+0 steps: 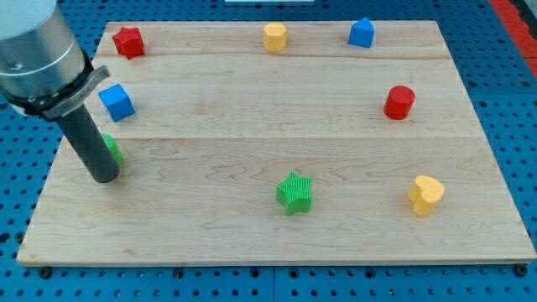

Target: Place the red star above the cube

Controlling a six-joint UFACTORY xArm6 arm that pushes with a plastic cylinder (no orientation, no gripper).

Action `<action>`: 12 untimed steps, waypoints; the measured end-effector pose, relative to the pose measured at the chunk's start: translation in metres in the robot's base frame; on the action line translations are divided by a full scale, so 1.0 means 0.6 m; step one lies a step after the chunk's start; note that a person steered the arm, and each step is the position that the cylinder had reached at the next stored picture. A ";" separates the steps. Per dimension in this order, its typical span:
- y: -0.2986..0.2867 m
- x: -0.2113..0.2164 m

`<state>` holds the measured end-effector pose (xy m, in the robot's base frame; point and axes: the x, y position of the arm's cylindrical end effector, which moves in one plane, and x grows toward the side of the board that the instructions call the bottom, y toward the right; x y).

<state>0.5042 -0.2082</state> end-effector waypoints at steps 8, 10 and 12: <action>-0.064 -0.510; 0.018 -0.419; 0.095 -0.437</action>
<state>0.2422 -0.1514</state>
